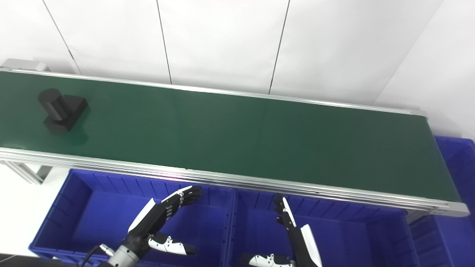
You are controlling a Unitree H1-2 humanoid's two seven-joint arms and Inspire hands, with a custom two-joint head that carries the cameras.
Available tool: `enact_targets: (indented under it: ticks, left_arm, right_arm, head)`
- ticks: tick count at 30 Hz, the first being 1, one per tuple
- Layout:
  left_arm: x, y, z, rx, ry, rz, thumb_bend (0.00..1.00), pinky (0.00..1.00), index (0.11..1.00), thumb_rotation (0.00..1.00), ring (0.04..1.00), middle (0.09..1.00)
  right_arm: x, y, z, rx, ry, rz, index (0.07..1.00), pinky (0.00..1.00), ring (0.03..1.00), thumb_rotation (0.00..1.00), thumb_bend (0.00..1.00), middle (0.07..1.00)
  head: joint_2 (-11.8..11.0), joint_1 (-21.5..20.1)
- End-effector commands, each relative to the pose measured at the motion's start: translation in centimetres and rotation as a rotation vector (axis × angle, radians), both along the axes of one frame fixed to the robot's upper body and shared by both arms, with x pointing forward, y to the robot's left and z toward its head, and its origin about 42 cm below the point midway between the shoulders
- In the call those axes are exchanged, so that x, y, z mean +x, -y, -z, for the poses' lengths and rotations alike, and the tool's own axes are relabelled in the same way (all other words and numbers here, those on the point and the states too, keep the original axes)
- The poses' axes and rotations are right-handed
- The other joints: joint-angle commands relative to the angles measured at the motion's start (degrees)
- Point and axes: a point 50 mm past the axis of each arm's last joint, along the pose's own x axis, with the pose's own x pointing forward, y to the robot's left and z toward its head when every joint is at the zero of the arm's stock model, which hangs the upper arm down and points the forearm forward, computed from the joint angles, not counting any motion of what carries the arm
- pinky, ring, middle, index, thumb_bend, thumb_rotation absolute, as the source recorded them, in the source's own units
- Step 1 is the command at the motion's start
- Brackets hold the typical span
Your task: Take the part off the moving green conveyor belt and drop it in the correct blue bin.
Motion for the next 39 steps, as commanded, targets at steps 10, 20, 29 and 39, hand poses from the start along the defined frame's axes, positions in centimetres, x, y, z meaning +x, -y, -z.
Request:
enact_targets:
  ticks: [10, 20, 29, 39]
  left_arm:
    - [0.52, -0.09, -0.94, -0.005, 0.062, 0.004, 0.90, 0.88, 0.858, 0.30, 0.866, 0.855]
    - [0.57, -0.30, -0.98, -0.007, 0.068, -0.004, 0.90, 0.90, 0.882, 0.32, 0.895, 0.886]
    - [0.56, -0.58, -1.24, -0.005, 0.055, 0.003, 0.89, 0.91, 0.902, 0.36, 0.913, 0.909]
    - [0.62, -0.99, -0.97, 0.003, 0.048, 0.016, 0.88, 0.90, 0.906, 0.39, 0.913, 0.910]
  right_arm:
    - [0.21, -0.08, -0.73, 0.013, 0.025, 0.016, 0.999, 0.86, 0.938, 0.28, 0.85, 0.963]
    - [0.39, 0.31, -0.64, 0.350, 0.020, -0.018, 1.000, 0.99, 1.000, 0.33, 0.95, 1.000]
    - [0.76, 0.41, -0.24, 0.368, 0.004, -0.009, 0.993, 0.98, 0.993, 0.55, 0.96, 0.986]
    - [0.71, 0.09, -0.48, 0.326, -0.005, -0.026, 0.995, 0.97, 0.999, 0.49, 0.95, 0.999]
  head:
    - [0.22, -0.20]
    - [0.15, -0.61]
    - [-0.20, -0.83]
    - [-0.20, -1.80]
